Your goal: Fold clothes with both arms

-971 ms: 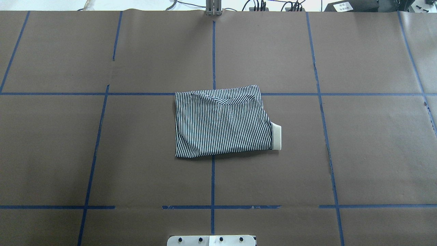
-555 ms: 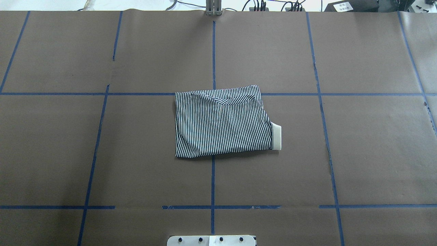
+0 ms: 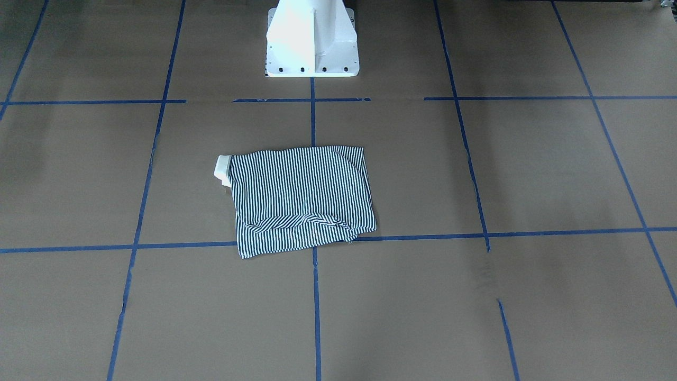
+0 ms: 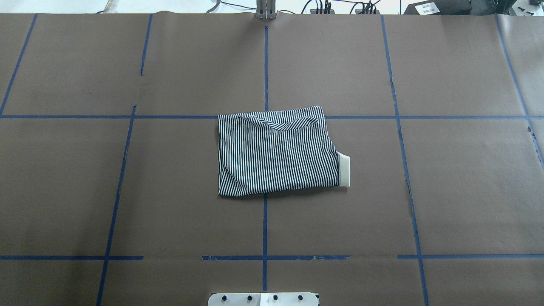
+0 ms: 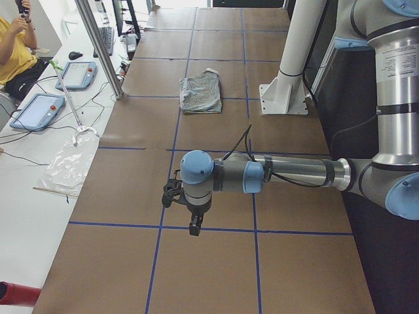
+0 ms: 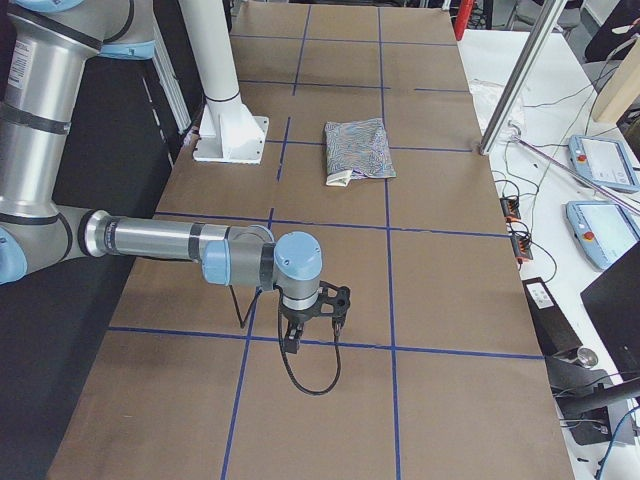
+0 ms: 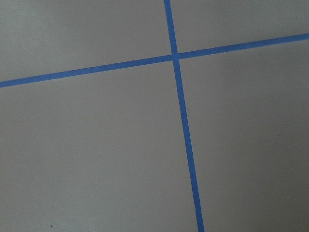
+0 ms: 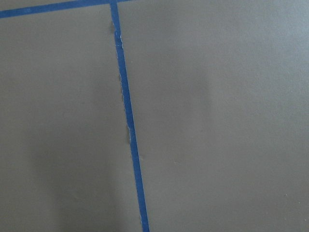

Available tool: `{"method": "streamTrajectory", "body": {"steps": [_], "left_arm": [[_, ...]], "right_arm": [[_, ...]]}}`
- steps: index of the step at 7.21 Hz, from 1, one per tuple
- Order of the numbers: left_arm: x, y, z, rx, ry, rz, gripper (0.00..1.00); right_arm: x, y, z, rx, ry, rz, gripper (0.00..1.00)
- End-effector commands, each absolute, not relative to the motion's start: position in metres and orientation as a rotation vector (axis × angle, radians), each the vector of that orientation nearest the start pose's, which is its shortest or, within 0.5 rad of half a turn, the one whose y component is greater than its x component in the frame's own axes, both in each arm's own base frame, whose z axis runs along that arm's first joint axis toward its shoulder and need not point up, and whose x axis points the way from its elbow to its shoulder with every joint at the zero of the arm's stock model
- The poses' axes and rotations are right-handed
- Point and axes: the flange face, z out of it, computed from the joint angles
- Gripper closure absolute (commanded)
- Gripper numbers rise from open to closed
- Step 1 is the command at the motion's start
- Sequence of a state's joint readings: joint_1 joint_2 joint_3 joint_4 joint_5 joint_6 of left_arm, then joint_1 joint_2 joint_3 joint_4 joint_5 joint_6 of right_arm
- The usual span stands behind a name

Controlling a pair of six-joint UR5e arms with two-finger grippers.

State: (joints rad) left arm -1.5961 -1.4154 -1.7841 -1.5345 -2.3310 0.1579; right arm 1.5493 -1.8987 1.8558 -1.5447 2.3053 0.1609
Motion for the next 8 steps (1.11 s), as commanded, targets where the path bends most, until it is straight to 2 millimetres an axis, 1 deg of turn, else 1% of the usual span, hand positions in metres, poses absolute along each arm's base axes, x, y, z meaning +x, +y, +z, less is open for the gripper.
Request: {"method": "streamTrajectory", "body": {"steps": [1, 3, 4, 5, 6, 8], "left_arm": [[-0.076, -0.424, 0.628, 0.096, 0.754, 0.140, 0.00], [-0.076, -0.428, 0.621, 0.117, 0.745, 0.150, 0.00], [-0.077, -0.426, 0.614, 0.146, 0.746, 0.162, 0.00], [-0.077, -0.422, 0.619, 0.134, 0.713, 0.157, 0.00], [-0.077, -0.422, 0.615, 0.138, 0.709, 0.157, 0.00], [-0.078, -0.421, 0.616, 0.136, 0.695, 0.154, 0.00]], "right_arm": [[0.059, -0.354, 0.660, -0.089, -0.730, 0.142, 0.00], [0.059, -0.354, 0.662, -0.094, -0.730, 0.145, 0.00], [0.059, -0.354, 0.662, -0.094, -0.730, 0.145, 0.00], [0.059, -0.354, 0.662, -0.094, -0.730, 0.146, 0.00], [0.059, -0.354, 0.662, -0.094, -0.730, 0.146, 0.00], [0.058, -0.355, 0.661, -0.092, -0.732, 0.144, 0.00]]}}
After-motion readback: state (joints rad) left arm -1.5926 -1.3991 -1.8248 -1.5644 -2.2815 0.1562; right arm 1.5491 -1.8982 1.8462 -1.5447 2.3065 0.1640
